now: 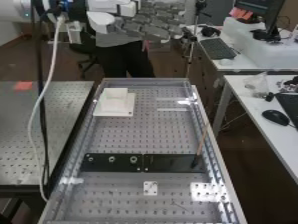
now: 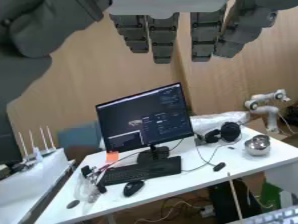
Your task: Grab the chopstick and place it in the clear container
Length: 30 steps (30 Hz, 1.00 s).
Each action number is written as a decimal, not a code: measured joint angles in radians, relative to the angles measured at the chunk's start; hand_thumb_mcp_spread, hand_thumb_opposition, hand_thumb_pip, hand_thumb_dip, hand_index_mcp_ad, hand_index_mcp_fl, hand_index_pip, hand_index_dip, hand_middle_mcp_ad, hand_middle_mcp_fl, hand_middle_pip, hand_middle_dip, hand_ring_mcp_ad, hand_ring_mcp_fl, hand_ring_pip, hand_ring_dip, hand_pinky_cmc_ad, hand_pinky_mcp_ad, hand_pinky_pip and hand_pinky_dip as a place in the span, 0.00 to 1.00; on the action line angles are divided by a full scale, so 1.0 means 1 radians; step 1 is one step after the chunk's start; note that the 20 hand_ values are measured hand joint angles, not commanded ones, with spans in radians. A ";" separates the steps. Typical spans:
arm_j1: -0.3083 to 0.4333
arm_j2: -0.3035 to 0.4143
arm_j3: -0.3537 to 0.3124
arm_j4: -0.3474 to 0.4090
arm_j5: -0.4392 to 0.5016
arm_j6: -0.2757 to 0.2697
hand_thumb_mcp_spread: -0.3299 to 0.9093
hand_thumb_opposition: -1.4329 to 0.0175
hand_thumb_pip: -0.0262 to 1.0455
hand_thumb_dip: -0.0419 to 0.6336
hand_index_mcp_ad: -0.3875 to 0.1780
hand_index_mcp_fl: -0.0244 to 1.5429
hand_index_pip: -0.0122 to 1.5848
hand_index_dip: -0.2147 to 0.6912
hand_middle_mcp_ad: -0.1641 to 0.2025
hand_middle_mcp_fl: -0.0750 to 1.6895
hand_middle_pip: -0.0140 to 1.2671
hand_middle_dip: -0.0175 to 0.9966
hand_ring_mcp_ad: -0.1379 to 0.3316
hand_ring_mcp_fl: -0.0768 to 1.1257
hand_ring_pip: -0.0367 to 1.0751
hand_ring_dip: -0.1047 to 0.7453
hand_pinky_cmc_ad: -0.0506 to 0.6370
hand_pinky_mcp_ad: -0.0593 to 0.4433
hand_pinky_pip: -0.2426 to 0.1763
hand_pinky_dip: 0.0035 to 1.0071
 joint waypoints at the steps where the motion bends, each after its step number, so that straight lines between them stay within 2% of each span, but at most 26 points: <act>1: -0.004 -0.008 -0.011 0.018 0.000 0.022 0.31 0.56 0.30 0.05 0.76 0.01 0.05 0.19 0.70 0.05 0.12 0.06 0.76 0.09 0.11 0.10 0.39 0.44 0.32 0.11; 6: -0.024 -0.044 -0.063 0.128 0.001 0.122 0.31 0.56 0.32 0.05 0.75 0.01 0.05 0.19 0.70 0.05 0.12 0.06 0.76 0.09 0.11 0.10 0.38 0.47 0.32 0.12; 8: -0.036 -0.060 -0.089 0.198 0.002 0.182 0.32 0.55 0.35 0.05 0.75 0.01 0.05 0.19 0.70 0.04 0.12 0.06 0.75 0.09 0.11 0.10 0.39 0.49 0.33 0.12; 9: -0.040 -0.065 -0.097 0.221 0.002 0.202 0.33 0.55 0.37 0.04 0.75 0.01 0.05 0.20 0.69 0.04 0.12 0.06 0.76 0.09 0.11 0.10 0.39 0.48 0.28 0.12; 12: -0.052 -0.084 -0.127 0.310 0.010 0.280 0.37 0.53 0.41 0.05 0.75 0.01 0.05 0.27 0.70 0.04 0.13 0.08 0.76 0.08 0.11 0.10 0.38 0.48 0.27 0.12; 13: -0.058 -0.095 -0.142 0.357 0.021 0.320 0.39 0.53 0.43 0.06 0.75 0.02 0.05 0.29 0.69 0.06 0.13 0.11 0.76 0.08 0.11 0.10 0.40 0.48 0.25 0.12; 14: -0.060 -0.100 -0.148 0.378 0.026 0.338 0.40 0.53 0.48 0.07 0.74 0.04 0.05 0.35 0.69 0.09 0.13 0.14 0.78 0.08 0.11 0.10 0.40 0.48 0.25 0.12; 15: -0.065 -0.114 -0.161 0.424 0.040 0.381 0.41 0.53 0.50 0.09 0.72 0.05 0.06 0.39 0.69 0.11 0.13 0.16 0.78 0.08 0.11 0.10 0.43 0.50 0.25 0.12; 18: -0.077 -0.161 -0.183 0.511 0.085 0.482 0.43 0.52 0.57 0.18 0.66 0.08 0.06 0.46 0.69 0.17 0.13 0.25 0.78 0.06 0.11 0.11 0.46 0.52 0.25 0.12; 20: -0.085 -0.202 -0.184 0.539 0.115 0.544 0.46 0.50 0.63 0.22 0.62 0.11 0.06 0.50 0.70 0.20 0.13 0.32 0.78 0.06 0.11 0.11 0.48 0.52 0.25 0.12; 22: -0.091 -0.237 -0.180 0.551 0.136 0.591 0.46 0.48 0.63 0.28 0.62 0.12 0.06 0.53 0.69 0.21 0.13 0.39 0.78 0.06 0.10 0.12 0.50 0.55 0.25 0.12; 23: -0.093 -0.248 -0.177 0.554 0.142 0.603 0.46 0.49 0.63 0.28 0.62 0.13 0.06 0.55 0.70 0.22 0.12 0.42 0.78 0.06 0.10 0.12 0.51 0.58 0.25 0.12; 27: -0.103 -0.304 -0.145 0.559 0.174 0.660 0.46 0.49 0.72 0.38 0.60 0.13 0.06 0.55 0.69 0.24 0.12 0.52 0.78 0.06 0.11 0.18 0.53 0.58 0.25 0.12; 30: -0.108 -0.346 -0.113 0.556 0.195 0.705 0.46 0.48 0.78 0.44 0.57 0.12 0.14 0.55 0.69 0.24 0.12 0.57 0.78 0.06 0.11 0.22 0.53 0.58 0.25 0.12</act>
